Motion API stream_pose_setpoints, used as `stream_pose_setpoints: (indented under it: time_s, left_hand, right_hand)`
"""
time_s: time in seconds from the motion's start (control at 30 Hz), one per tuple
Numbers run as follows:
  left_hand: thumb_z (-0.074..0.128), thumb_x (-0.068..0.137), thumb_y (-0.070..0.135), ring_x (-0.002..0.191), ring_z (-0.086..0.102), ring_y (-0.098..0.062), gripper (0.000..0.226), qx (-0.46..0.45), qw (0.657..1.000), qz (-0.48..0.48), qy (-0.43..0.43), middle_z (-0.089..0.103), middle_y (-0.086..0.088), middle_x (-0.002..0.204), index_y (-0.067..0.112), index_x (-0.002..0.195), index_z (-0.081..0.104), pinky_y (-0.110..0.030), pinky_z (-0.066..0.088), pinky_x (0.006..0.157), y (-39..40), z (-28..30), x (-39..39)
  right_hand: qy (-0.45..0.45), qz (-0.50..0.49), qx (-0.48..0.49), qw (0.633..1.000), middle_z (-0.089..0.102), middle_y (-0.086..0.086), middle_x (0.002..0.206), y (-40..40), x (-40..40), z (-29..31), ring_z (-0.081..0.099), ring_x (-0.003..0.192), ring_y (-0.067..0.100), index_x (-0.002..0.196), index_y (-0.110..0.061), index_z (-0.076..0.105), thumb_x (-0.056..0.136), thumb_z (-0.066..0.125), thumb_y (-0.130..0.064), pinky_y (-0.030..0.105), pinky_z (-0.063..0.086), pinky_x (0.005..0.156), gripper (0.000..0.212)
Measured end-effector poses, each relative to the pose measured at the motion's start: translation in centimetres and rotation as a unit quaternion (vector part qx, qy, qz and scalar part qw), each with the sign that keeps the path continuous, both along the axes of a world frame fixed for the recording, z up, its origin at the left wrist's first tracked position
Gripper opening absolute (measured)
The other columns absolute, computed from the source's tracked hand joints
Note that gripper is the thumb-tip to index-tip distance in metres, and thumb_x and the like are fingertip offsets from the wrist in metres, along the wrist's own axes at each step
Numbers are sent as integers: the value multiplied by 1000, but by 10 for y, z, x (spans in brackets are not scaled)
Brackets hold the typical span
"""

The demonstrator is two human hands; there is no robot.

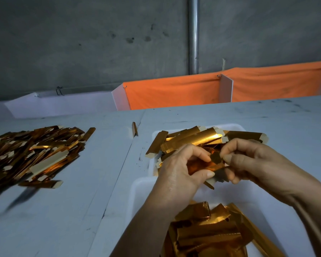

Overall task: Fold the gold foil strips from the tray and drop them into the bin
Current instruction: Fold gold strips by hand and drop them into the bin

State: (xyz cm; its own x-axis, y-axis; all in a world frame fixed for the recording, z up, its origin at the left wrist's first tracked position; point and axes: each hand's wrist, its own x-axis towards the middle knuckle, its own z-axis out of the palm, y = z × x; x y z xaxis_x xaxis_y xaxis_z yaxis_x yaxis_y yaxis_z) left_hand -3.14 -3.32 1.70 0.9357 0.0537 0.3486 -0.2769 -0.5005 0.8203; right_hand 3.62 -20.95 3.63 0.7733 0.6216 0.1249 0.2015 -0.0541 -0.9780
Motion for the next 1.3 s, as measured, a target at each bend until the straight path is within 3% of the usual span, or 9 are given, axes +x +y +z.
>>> stream_pose_setpoints:
  time_s: [0.1, 0.2, 0.3, 0.43, 0.6, 1.0, 1.17, 1.3]
  left_hand:
    - [72, 81, 20, 109, 53, 2, 28, 9, 1000, 0, -3, 57, 21, 111, 41, 91, 56, -13, 48, 87, 0, 0, 0]
    - [71, 82, 20, 110, 51, 1, 28, 54, 999, 5, -4, 55, 22, 111, 41, 92, 55, -11, 47, 86, -1, -1, 0]
    - [69, 84, 21, 109, 49, 1, 26, 98, 995, 11, -8, 54, 21, 111, 41, 93, 54, -8, 44, 83, -2, -2, 1]
    - [70, 83, 19, 107, 49, 8, 28, 64, 998, 15, -24, 57, 23, 107, 42, 88, 56, -2, 42, 81, 0, -1, 0]
    - [70, 83, 16, 107, 50, 9, 27, 54, 998, 10, -38, 59, 23, 106, 40, 90, 59, -3, 42, 84, 2, 0, -1]
    - [68, 85, 15, 107, 51, 7, 24, 71, 997, -4, -33, 59, 19, 109, 35, 94, 60, -7, 44, 86, 2, -2, -1]
    - [68, 85, 17, 105, 50, 8, 24, 86, 996, -1, -27, 59, 19, 109, 38, 92, 58, -5, 43, 85, 2, -1, 0]
    - [68, 85, 15, 105, 50, 10, 25, 72, 997, -1, -24, 59, 20, 107, 39, 90, 59, -3, 43, 83, 2, -1, 0]
  right_hand:
    - [17, 0, -4, 1000, 57, 8, 58, 2, -1, 1, 55, 51, 15, 82, -12, 65, 78, 64, -17, 21, 49, 54, 7]
    - [4, -33, -33, 999, 50, 6, 52, 6, 0, -3, 47, 42, 13, 87, -7, 57, 85, 61, 2, 16, 42, 46, 10]
    - [12, -53, -55, 997, 50, 6, 50, 10, 1, -8, 45, 39, 11, 89, -4, 54, 86, 56, 9, 14, 39, 42, 13]
    - [121, -23, 28, 992, 57, 9, 62, 6, 1, -4, 55, 50, 13, 93, -4, 61, 93, 48, -4, 21, 47, 46, 13]
    - [220, 0, 115, 969, 56, 9, 67, 6, 3, -5, 57, 51, 13, 98, -2, 63, 78, 60, -16, 21, 51, 43, 25]
    - [223, -14, 64, 973, 57, 13, 55, 7, 3, -4, 57, 42, 14, 89, -5, 60, 70, 67, -9, 19, 50, 39, 21]
    - [214, -26, 44, 975, 58, 13, 54, 9, 4, -5, 55, 41, 15, 94, -4, 57, 88, 56, 3, 19, 50, 40, 9]
    - [223, -23, 48, 973, 56, 13, 54, 7, 4, -5, 53, 41, 15, 94, -4, 57, 90, 51, 5, 19, 49, 39, 11]
